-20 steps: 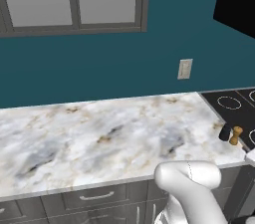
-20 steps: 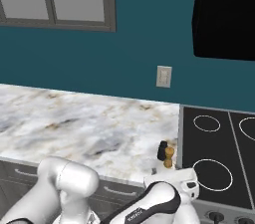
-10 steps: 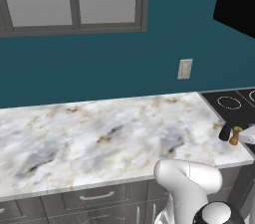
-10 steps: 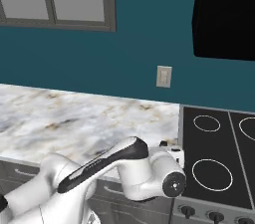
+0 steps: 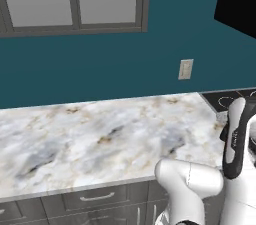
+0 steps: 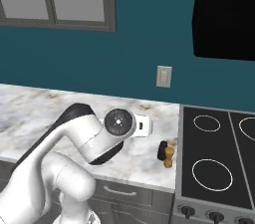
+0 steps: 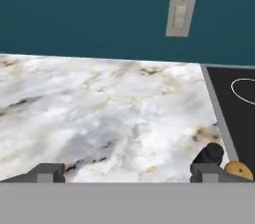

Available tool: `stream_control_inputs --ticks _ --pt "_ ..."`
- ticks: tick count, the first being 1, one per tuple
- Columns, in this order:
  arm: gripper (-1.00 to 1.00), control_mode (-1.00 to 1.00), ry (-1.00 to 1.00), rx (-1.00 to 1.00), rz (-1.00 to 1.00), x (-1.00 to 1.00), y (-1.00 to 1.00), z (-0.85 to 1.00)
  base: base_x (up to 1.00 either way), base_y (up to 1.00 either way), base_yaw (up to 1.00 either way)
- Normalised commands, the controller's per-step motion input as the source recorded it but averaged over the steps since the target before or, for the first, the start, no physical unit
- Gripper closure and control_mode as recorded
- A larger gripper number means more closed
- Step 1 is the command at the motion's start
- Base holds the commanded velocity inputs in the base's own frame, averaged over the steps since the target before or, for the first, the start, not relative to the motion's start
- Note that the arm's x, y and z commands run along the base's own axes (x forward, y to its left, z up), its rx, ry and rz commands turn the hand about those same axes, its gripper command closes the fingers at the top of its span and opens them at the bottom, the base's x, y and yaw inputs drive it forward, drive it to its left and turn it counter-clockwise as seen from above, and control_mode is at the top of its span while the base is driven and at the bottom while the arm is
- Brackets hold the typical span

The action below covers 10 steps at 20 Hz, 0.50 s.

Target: Take 2 condiments from the cabinet and move them on the counter near the stove.Make sure the condiments are lined up with each other, next to each other.

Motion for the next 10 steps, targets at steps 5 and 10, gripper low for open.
stream_control_inputs --ticks 5,10 --pt "-1.00 -1.00 0.03 -0.18 -0.03 0.13 1.00 0.30 0.00 0.00 0.00" --pt "-1.00 -1.00 0.32 -0.10 0.00 0.19 0.71 0.59 0.00 0.00 0.00"
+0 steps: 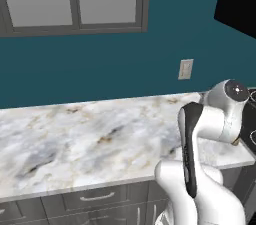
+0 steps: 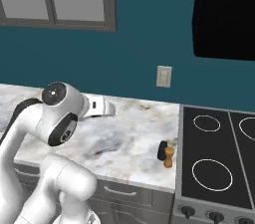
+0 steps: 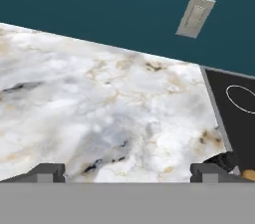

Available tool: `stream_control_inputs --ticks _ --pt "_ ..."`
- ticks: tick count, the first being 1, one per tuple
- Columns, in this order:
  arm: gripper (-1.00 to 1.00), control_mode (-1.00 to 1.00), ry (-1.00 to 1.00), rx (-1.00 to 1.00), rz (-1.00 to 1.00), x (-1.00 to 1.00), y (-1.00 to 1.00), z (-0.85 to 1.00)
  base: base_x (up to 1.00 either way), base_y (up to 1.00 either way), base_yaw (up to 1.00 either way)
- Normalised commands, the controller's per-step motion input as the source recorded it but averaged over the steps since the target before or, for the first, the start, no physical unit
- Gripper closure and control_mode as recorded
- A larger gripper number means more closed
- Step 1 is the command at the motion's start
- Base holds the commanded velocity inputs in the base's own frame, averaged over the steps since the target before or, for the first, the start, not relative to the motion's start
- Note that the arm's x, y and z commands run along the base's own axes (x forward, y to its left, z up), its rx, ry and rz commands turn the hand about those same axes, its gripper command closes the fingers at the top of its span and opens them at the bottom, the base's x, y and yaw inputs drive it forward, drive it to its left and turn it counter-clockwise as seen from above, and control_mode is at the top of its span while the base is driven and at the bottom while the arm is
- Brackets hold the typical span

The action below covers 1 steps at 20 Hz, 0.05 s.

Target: Take 2 condiments from the cabinet and move them on the counter near the stove.Make sure the condiments are lined up with each other, next to each other.

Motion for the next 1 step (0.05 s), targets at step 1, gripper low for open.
stream_control_inputs --ticks 1 --pt "-1.00 -1.00 0.34 -0.07 0.03 0.08 0.42 0.42 0.00 0.00 0.00"
